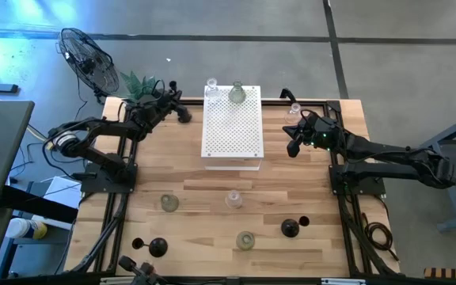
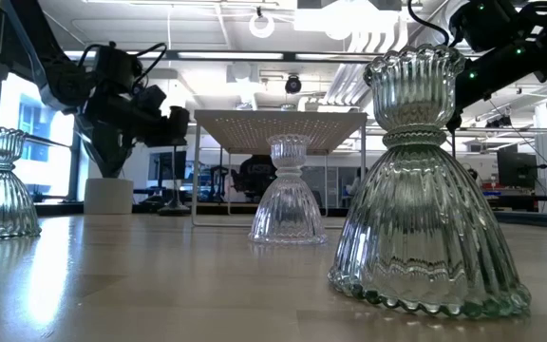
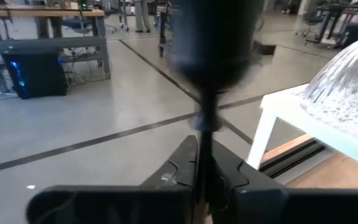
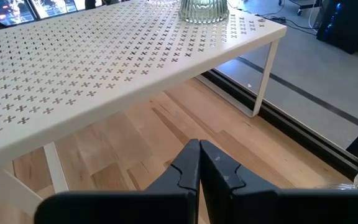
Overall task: Pick & Place candle stick holders
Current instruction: Put the top left black candle holder on the shelf
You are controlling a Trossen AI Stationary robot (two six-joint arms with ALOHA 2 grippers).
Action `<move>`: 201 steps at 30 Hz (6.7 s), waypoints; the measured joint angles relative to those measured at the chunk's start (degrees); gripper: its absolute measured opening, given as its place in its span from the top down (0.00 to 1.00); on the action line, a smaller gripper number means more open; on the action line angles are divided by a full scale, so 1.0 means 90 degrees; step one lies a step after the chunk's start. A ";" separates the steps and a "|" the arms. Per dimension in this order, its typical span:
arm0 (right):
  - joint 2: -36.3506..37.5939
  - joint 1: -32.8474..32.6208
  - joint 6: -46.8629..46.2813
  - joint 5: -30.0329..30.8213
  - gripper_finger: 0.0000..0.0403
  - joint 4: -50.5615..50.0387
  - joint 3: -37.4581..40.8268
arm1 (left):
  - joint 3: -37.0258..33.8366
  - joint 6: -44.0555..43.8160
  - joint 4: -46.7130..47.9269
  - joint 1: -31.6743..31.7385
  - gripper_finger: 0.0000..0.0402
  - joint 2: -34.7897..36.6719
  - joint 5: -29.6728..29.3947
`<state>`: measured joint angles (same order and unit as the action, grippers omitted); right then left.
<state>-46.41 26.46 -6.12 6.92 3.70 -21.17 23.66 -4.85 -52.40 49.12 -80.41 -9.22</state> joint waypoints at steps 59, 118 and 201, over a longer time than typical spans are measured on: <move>0.0000 0.0002 0.0001 -0.0131 1.00 0.0149 0.0000 | 0.5265 0.0897 0.4418 -0.2334 0.98 -0.0814 0.2495; -0.2171 -0.0565 -0.0366 -0.0699 1.00 0.1463 -0.1615 | 0.0311 0.0506 0.3036 -0.2545 0.99 0.2982 0.2962; -0.4800 -0.1155 0.0720 0.1065 0.96 0.2817 -0.4724 | -0.0624 0.0557 0.2549 -0.2545 1.00 0.3341 0.2758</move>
<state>-89.62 16.07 0.36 16.51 29.05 -63.68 18.04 0.16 -29.45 26.22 -50.35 15.59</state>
